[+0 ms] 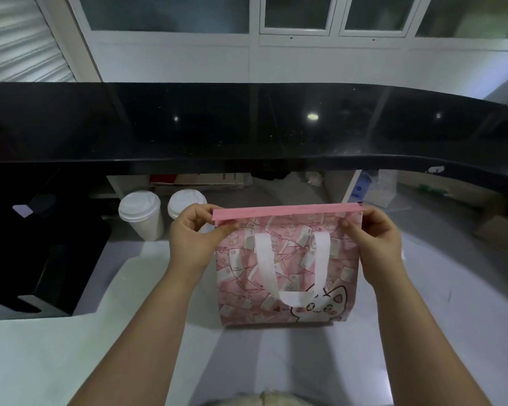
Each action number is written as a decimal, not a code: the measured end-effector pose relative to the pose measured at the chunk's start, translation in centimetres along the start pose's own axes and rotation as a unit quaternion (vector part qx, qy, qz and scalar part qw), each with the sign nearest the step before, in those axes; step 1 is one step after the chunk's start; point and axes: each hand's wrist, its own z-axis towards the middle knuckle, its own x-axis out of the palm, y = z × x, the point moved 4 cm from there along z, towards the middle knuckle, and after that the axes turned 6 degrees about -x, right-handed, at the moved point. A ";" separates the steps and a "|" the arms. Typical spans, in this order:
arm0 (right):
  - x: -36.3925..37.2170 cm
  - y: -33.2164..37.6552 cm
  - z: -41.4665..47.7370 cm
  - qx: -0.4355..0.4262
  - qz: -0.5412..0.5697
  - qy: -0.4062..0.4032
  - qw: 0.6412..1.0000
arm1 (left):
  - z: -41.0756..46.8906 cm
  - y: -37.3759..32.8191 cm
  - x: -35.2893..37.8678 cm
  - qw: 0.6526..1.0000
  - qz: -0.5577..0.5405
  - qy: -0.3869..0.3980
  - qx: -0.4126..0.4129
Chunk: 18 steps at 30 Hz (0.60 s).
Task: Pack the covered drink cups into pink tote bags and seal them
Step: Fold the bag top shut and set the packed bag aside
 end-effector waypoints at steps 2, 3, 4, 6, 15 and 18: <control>-0.1 0.1 0.1 -0.012 0.008 -0.008 1.000 | 0.3 0.4 0.0 1.000 0.015 -0.007 0.003; -0.2 0.0 0.1 -0.015 0.016 -0.017 1.000 | 0.4 0.3 0.0 1.000 0.020 -0.010 -0.001; -0.3 0.0 0.2 -0.015 0.023 -0.026 0.999 | 0.4 0.2 0.1 1.000 0.019 -0.009 -0.007; -0.2 -0.1 0.1 -0.019 0.019 -0.036 0.999 | 0.4 -0.3 0.0 0.999 0.031 0.012 -0.014; 0.3 0.1 0.1 -0.028 0.012 -0.011 0.999 | -0.1 -2.2 0.3 0.990 0.123 0.063 0.029; -0.1 -0.2 0.1 -0.003 0.058 -0.010 0.998 | -0.3 -1.4 0.1 0.991 0.087 0.093 -0.029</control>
